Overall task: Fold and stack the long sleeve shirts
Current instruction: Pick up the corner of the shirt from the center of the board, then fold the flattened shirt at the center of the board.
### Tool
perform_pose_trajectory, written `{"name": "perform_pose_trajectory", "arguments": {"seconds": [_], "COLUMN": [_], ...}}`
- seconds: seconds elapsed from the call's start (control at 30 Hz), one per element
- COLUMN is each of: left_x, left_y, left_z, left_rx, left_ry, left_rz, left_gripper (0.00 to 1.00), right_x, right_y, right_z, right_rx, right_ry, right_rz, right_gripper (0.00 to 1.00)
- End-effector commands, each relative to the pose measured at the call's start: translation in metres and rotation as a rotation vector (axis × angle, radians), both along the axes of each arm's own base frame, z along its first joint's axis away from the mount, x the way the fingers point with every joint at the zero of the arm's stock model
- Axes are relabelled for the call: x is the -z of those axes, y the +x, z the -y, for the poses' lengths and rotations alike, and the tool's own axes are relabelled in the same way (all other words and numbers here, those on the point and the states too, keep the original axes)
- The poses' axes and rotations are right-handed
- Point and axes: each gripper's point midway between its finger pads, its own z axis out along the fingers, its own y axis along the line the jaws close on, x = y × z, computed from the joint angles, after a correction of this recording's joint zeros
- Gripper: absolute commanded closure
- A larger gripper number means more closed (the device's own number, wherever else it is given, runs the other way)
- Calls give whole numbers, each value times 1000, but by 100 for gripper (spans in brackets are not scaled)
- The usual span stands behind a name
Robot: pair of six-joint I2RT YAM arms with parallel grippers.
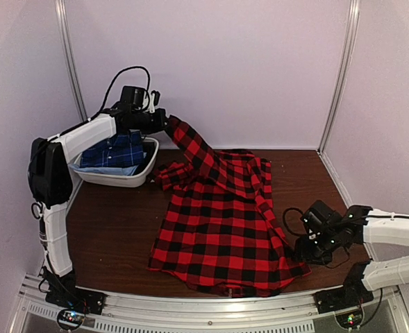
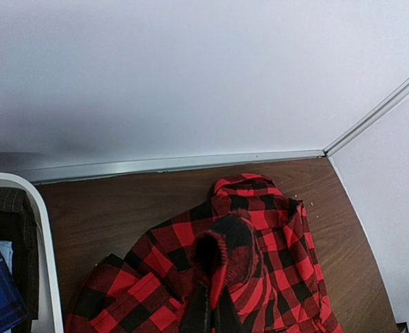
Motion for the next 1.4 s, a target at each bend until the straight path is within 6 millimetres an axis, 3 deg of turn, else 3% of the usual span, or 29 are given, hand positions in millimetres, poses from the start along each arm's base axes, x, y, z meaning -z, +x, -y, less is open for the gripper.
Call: {"name": "perform_pose_trajectory", "arguments": {"seconds": [0.0, 0.1, 0.2, 0.37, 0.5, 0.63, 0.77, 0.97, 1.1, 1.37], "left_x": [-29, -28, -28, -34, -48, -67, -85, -94, -92, -93], "left_y": [6, 6, 6, 8, 13, 19, 24, 28, 29, 29], "left_z": [6, 8, 8, 11, 14, 16, 14, 6, 4, 3], "left_rx": [21, 26, 28, 39, 44, 41, 34, 19, 19, 20], "left_ry": [-46, -53, -54, -64, -83, -97, -104, -101, -87, -71], "left_rz": [84, 81, 79, 93, 131, 174, 217, 239, 237, 247], "left_gripper": [100, 100, 100, 100, 100, 100, 100, 100, 100, 100], "right_x": [11, 22, 18, -5, -32, -59, -79, -70, -55, -43], "right_y": [-14, -18, -13, -1, 13, 22, 23, 3, -4, -3], "right_z": [2, 3, 4, 2, -20, -56, -105, -172, -191, -202], "right_rx": [34, 37, 50, 69, 25, -75, -226, -453, -515, -536], "right_ry": [8, -3, -15, -2, 86, 147, 194, 245, 260, 267], "right_rz": [-44, -64, -39, 34, 118, 182, 217, 160, 111, 95], "right_gripper": [43, 49, 57, 83, 99, 100, 100, 100, 100, 100]}}
